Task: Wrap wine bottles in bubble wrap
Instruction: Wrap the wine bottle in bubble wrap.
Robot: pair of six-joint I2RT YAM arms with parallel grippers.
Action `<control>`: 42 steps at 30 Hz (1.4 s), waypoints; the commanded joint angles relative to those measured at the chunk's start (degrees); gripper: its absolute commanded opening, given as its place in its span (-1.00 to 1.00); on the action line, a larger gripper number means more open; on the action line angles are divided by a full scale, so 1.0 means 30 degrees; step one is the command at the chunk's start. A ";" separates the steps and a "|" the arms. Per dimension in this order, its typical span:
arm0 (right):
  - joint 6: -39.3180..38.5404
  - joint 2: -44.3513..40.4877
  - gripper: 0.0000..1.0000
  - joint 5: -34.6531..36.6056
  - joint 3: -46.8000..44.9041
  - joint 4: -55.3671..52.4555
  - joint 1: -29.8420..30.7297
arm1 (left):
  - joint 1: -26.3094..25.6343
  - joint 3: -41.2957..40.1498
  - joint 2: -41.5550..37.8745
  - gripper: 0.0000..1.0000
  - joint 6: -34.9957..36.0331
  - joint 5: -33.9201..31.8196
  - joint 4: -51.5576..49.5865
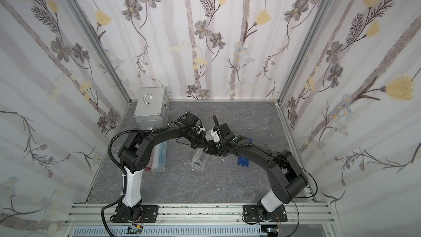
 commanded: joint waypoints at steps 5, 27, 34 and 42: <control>0.1580 -0.1125 -0.53 -0.0260 -0.0921 0.1441 -0.0538 | 0.0026 -0.0257 -0.0342 -0.86 0.0616 -0.2647 -0.1944; 0.3644 0.2736 -0.78 -0.0398 -0.0421 0.4013 0.1532 | 0.0062 -0.0393 -0.0155 -0.52 0.0722 -0.2822 -0.1962; 0.4161 0.2537 -0.78 -0.0151 -0.2424 0.4701 0.1809 | 0.0086 -0.0424 -0.0048 -0.53 0.0894 -0.3087 -0.2015; 0.3831 0.1575 -0.71 0.0242 -0.2723 0.3872 0.1773 | 0.0300 -0.0503 0.0250 -0.53 0.1160 -0.3571 -0.2161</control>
